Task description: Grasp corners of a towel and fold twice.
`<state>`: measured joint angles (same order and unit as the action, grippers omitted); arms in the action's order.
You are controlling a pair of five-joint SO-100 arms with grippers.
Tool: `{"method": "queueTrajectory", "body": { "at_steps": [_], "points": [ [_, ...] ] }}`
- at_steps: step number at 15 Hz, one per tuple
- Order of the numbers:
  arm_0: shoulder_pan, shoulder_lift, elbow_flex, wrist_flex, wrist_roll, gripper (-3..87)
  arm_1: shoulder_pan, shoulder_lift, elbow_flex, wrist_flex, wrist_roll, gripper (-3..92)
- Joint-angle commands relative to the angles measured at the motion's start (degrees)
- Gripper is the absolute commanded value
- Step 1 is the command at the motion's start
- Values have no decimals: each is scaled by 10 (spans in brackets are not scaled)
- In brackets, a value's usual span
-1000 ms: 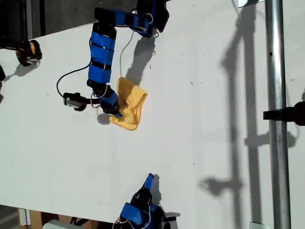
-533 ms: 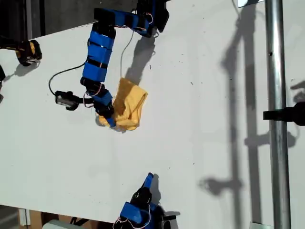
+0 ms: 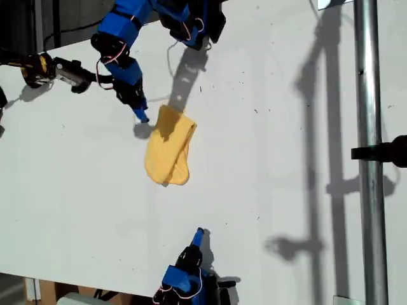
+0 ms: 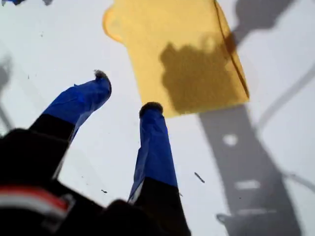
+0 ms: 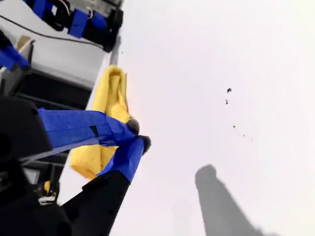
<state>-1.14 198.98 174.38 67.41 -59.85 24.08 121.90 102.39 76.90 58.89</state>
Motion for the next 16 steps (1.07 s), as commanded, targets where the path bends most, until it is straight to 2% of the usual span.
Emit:
{"method": "queueTrajectory", "body": {
  "at_steps": [1, 3, 5, 8, 10, 12, 14, 16],
  "points": [
    [-4, 4, 7, -24, -9, -4, -50, 193, 162, 8, 65, 138],
    [4, 4, 20, -54, 17, -4, -103, 382, 343, 17, 164, 116],
    [3, 4, 33, -78, 13, -4, -163, 577, 488, 67, 265, 113],
    [-10, 4, 44, -85, -9, -4, -208, 662, 596, 76, 330, 103],
    [-18, 4, 44, -21, -54, -4, -216, 662, 646, 67, 345, 122],
    [-31, 4, 45, 58, -149, -4, -188, 664, 635, 82, 294, 127],
    [-28, 2, 44, 63, 63, -4, -166, 664, 638, 84, 272, 127],
    [-32, 2, 44, 63, 62, -4, -157, 664, 638, 84, 272, 127]
  ]
}}
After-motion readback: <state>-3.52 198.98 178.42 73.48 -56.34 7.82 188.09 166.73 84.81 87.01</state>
